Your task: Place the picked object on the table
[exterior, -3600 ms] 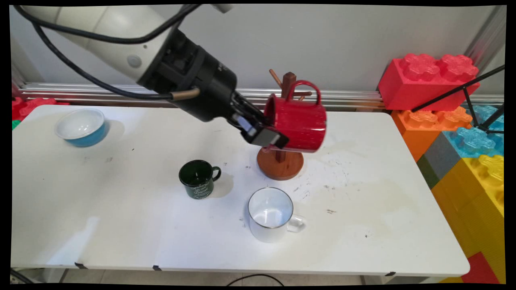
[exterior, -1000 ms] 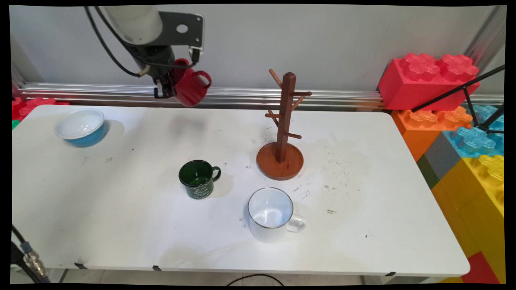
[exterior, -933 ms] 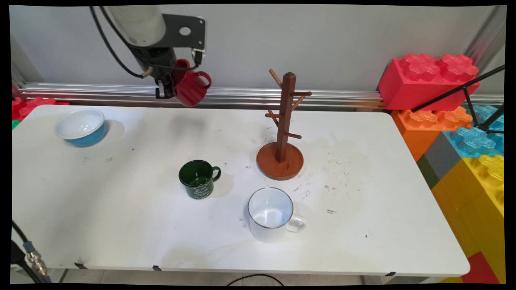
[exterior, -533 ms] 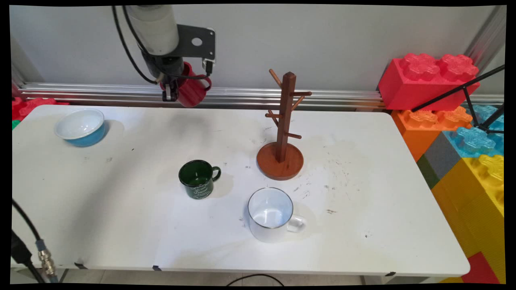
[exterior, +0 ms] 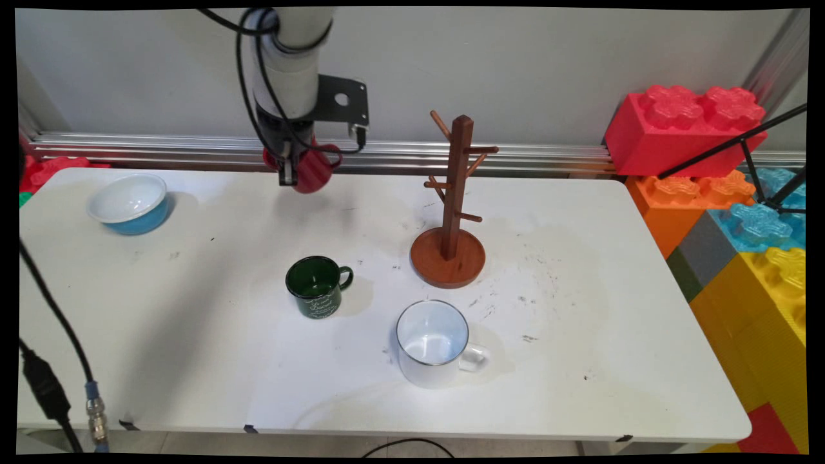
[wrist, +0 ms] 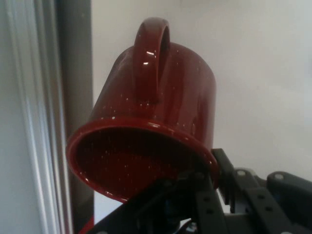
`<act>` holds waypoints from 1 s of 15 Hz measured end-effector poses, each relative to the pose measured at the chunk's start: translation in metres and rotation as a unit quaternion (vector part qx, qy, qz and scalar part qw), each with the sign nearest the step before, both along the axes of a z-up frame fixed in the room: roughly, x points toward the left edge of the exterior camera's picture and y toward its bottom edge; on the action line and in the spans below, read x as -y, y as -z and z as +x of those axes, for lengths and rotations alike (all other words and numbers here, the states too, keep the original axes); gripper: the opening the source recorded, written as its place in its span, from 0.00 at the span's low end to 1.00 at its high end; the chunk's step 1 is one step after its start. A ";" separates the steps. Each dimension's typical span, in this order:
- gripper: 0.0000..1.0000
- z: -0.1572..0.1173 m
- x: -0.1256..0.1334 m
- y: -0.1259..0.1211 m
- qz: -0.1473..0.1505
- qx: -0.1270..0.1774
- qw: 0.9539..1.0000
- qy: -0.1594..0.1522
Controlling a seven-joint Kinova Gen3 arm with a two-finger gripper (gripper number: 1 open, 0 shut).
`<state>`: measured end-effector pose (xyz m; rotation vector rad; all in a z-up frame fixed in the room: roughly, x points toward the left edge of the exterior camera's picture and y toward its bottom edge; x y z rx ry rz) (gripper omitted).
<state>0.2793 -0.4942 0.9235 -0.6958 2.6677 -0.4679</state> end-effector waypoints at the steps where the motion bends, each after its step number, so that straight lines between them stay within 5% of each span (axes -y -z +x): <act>1: 0.00 -0.004 0.002 0.004 0.006 -0.002 1.000 -0.002; 15: 0.00 -0.030 0.019 0.031 0.058 -0.019 0.998 -0.022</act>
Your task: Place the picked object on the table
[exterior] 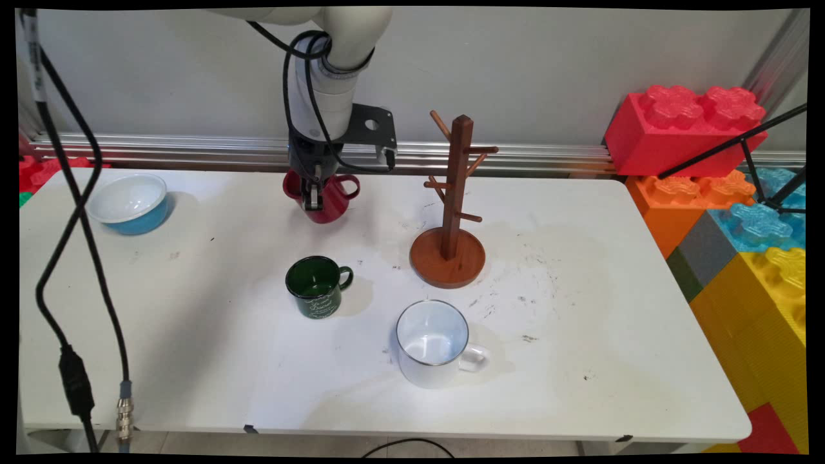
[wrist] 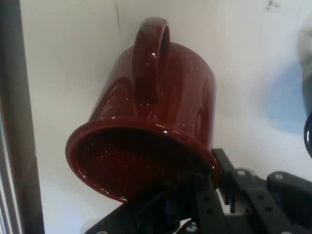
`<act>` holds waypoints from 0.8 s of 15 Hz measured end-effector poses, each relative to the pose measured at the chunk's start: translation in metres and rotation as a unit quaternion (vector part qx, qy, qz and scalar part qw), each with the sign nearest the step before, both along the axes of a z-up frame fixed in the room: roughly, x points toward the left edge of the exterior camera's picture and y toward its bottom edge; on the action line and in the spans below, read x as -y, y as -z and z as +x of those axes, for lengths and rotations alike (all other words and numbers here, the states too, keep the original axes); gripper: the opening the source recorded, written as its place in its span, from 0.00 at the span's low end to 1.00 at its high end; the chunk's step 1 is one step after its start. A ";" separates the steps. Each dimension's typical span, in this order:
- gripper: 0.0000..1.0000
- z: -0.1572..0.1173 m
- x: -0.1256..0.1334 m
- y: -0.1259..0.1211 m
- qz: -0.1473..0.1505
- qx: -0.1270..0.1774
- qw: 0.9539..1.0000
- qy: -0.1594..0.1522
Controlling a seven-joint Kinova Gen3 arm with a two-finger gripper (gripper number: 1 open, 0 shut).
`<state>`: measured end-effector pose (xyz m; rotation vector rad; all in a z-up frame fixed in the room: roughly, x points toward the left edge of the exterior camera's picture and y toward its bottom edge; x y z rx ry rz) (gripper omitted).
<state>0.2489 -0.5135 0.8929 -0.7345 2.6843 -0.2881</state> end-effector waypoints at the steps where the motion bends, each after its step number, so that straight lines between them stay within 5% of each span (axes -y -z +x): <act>1: 0.00 0.000 0.001 0.001 0.003 0.000 1.000 -0.001; 12: 0.00 -0.005 0.007 0.019 0.022 -0.001 1.000 -0.007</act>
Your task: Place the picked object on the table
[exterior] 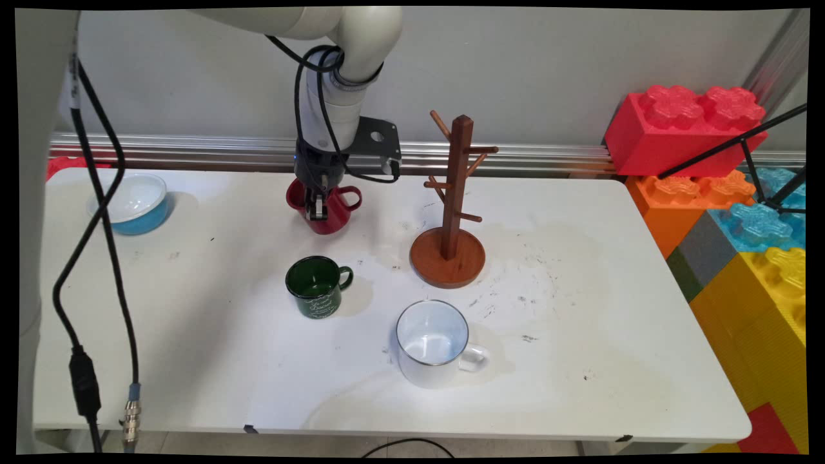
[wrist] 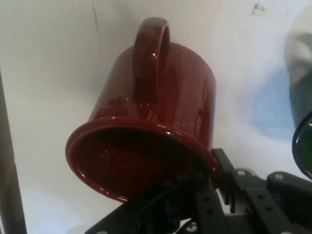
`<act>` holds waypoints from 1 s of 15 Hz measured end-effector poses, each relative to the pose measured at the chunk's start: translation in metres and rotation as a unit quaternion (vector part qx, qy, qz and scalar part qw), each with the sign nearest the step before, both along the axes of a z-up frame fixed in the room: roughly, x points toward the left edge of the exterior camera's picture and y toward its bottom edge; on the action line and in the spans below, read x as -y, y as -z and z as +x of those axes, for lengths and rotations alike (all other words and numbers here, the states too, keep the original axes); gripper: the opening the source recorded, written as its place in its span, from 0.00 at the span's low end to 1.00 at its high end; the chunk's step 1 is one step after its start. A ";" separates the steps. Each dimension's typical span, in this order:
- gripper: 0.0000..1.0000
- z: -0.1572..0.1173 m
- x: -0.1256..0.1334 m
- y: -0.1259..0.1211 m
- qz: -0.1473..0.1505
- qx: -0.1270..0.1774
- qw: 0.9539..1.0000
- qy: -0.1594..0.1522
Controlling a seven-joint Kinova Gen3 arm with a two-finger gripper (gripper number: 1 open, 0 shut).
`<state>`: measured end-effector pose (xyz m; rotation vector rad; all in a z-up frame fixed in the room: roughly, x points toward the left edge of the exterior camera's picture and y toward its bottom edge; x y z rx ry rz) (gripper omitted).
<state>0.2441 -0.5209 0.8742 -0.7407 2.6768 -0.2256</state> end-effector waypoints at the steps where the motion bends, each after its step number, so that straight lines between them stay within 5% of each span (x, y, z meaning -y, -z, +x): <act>1: 0.00 0.000 0.001 0.003 0.002 0.000 1.000 -0.002; 15: 0.00 -0.001 0.004 0.037 0.020 0.001 1.000 -0.018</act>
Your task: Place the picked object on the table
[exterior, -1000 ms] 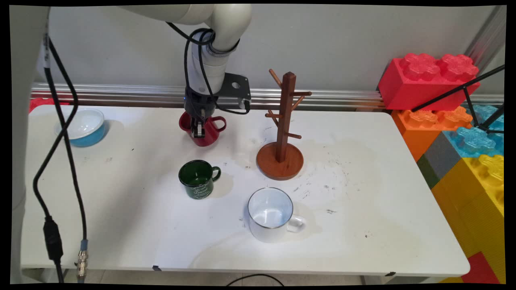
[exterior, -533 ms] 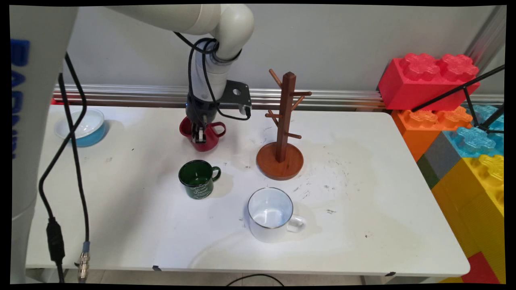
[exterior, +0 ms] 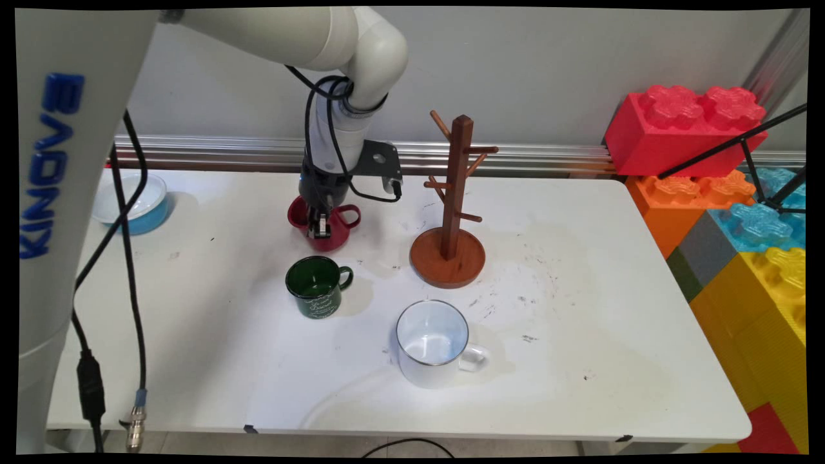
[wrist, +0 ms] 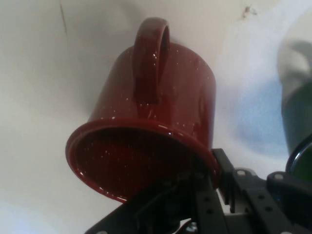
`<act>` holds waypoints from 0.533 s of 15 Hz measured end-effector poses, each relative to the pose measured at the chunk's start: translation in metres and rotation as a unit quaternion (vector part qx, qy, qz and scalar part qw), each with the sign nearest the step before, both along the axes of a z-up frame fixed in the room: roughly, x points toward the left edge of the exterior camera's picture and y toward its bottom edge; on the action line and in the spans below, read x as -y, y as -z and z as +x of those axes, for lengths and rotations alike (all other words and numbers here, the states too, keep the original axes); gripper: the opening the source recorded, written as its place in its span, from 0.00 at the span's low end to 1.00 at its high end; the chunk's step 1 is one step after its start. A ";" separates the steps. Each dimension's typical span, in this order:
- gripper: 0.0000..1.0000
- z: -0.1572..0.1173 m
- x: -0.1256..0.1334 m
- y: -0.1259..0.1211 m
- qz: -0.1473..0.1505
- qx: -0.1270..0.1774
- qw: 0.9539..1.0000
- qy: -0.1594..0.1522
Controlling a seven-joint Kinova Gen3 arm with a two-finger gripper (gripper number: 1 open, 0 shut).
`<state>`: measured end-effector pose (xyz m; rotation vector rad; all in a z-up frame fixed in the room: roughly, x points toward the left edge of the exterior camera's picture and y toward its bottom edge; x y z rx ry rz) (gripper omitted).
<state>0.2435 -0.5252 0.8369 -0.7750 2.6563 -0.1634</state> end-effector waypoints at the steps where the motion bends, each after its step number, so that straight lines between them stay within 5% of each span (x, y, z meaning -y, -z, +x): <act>1: 0.00 0.000 0.000 0.002 0.001 0.000 1.000 -0.001; 8: 0.00 0.000 -0.001 0.010 0.006 -0.003 1.000 -0.007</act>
